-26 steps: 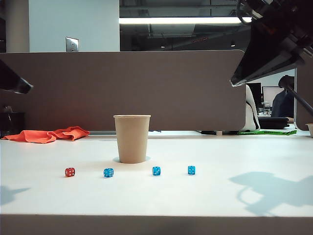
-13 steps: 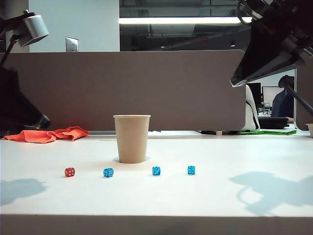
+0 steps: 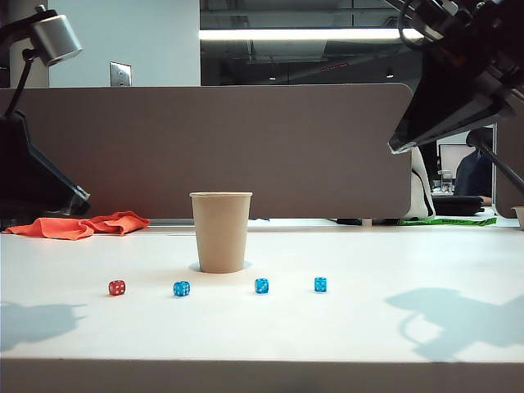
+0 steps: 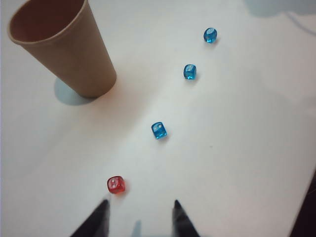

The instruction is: Pick up the dice with a different color and drop it into the paper cup.

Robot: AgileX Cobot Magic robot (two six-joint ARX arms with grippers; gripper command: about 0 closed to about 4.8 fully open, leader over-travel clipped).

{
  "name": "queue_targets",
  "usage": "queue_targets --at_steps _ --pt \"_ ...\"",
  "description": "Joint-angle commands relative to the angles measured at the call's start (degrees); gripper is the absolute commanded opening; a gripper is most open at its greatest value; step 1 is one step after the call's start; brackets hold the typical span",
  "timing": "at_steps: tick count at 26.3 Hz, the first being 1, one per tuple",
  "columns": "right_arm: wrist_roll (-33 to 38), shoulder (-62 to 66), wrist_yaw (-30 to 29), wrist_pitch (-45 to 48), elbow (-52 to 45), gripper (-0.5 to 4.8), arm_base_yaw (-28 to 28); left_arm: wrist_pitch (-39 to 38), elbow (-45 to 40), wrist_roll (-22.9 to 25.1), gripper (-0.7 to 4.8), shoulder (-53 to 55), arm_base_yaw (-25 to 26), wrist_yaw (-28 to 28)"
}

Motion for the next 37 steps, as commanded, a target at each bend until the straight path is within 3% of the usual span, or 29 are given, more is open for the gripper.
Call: queue_targets --at_steps 1,4,37 --pt "-0.1 -0.2 -0.1 1.4 0.2 -0.01 0.0 0.1 0.1 -0.1 1.62 1.0 0.0 1.8" --pt "-0.1 -0.2 0.0 2.2 0.2 -0.01 0.0 1.0 0.1 -2.9 1.61 3.5 0.0 2.9" --pt "-0.1 -0.2 0.0 3.0 0.2 -0.01 0.0 16.0 0.1 -4.1 1.61 18.4 0.0 0.2"
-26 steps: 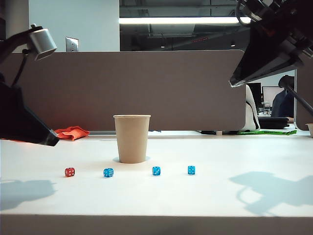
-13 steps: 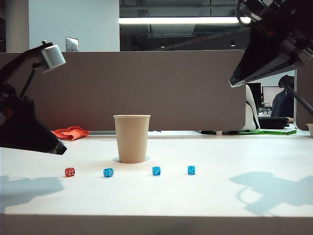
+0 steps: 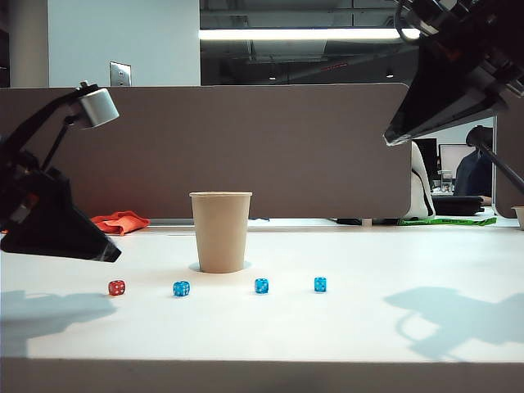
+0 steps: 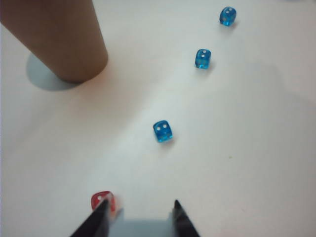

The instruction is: Pick up the dice with a different color and drop it into the paper cup.

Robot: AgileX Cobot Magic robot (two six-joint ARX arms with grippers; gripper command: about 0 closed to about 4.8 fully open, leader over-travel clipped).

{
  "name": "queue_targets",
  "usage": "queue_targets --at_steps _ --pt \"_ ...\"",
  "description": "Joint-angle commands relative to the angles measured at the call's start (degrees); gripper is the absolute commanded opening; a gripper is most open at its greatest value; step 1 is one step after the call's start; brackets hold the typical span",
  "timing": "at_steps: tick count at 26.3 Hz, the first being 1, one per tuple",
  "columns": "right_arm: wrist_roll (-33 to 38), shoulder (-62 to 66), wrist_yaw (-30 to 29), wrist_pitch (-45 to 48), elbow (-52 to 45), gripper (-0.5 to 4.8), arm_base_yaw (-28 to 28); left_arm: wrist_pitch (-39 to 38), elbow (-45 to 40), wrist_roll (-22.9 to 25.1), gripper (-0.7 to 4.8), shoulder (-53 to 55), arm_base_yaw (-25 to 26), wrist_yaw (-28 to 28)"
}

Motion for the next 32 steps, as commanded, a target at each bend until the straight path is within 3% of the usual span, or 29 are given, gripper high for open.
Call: queue_targets --at_steps 1,32 --pt "-0.1 -0.2 0.0 0.9 0.2 -0.01 0.0 1.2 0.1 -0.2 1.61 0.9 0.0 -0.9" --pt "-0.1 -0.2 0.0 0.9 0.2 -0.01 0.0 7.5 0.1 -4.7 1.6 6.4 0.0 -4.8"
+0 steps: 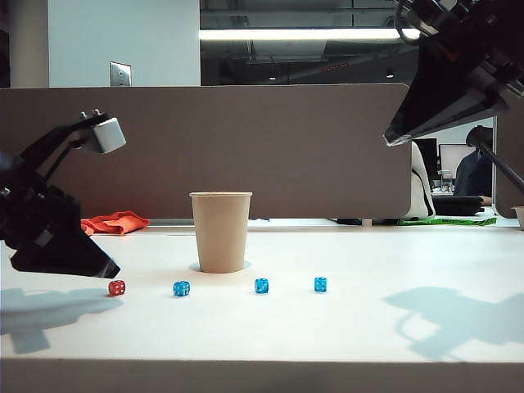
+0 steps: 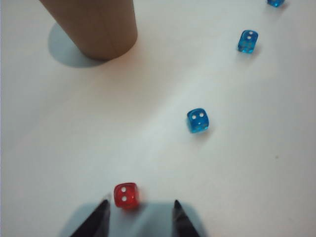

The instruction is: Pick up the dice with a different color and drop it into the paper cup.

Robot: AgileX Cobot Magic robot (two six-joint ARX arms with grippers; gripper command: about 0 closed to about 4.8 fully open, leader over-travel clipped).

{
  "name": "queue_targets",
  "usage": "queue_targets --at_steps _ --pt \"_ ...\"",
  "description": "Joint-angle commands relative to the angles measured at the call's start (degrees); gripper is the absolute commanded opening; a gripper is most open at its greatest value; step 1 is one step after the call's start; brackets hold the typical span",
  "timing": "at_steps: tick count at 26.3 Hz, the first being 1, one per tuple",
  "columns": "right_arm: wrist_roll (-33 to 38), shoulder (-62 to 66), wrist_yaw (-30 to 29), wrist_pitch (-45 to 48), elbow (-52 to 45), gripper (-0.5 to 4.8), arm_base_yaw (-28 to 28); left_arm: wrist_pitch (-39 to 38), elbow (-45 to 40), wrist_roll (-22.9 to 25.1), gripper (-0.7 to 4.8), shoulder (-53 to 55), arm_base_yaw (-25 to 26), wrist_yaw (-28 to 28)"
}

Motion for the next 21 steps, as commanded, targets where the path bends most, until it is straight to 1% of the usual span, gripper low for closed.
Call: queue_targets --at_steps 1,7,21 --pt "-0.1 -0.2 0.0 0.9 0.2 -0.01 0.0 2.8 0.1 -2.5 1.6 1.0 0.0 0.1" --pt "-0.1 -0.2 0.0 0.9 0.2 -0.01 0.0 4.0 0.1 -3.6 1.6 2.1 0.0 0.1" --pt "-0.1 -0.2 0.1 0.9 0.2 -0.01 0.0 4.8 0.1 -3.6 1.52 3.5 0.0 0.0"
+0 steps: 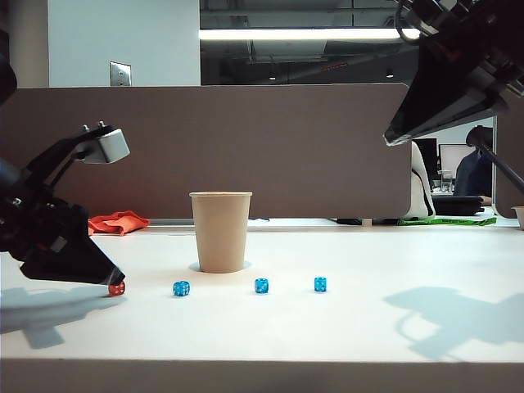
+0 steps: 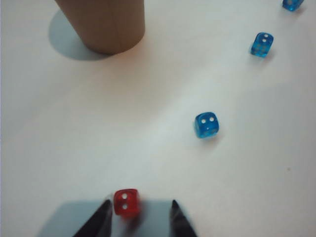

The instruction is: Pick up the dice with a different color and drop it into the paper cup.

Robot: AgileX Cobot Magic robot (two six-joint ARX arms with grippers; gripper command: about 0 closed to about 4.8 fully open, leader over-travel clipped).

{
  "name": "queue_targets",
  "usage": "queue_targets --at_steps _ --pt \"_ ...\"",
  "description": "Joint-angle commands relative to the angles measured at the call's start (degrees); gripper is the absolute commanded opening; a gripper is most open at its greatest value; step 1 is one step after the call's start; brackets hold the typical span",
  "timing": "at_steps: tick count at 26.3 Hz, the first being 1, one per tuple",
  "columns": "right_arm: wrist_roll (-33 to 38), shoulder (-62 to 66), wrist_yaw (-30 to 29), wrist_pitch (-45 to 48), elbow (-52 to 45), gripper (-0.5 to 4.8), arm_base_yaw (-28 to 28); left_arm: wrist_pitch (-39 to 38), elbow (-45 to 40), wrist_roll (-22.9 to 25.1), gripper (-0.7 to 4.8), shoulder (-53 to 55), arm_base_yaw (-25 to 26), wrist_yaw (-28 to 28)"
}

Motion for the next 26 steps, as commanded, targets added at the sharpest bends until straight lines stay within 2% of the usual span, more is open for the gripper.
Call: queue_targets --at_steps 1,17,18,19,22,26 --pt "-0.1 -0.2 0.1 0.9 0.2 -0.01 0.0 1.2 0.1 0.0 1.52 -0.1 0.0 0.0" --pt "-0.1 -0.2 0.1 0.5 0.2 -0.01 0.0 1.9 0.1 -0.2 1.51 1.3 0.0 0.1" --pt "-0.1 -0.2 0.1 0.5 0.2 -0.01 0.0 1.9 0.1 -0.2 1.44 1.3 0.0 0.1" --pt "-0.1 -0.2 0.1 0.5 0.2 -0.01 0.0 1.9 0.1 -0.2 1.12 1.3 0.0 0.1" --pt "-0.1 -0.2 0.1 0.5 0.2 -0.01 0.0 1.9 0.1 -0.2 0.81 1.3 0.0 0.1" --pt "-0.1 -0.2 0.1 0.5 0.2 -0.01 0.0 1.9 0.1 -0.2 0.79 1.3 0.0 0.1"
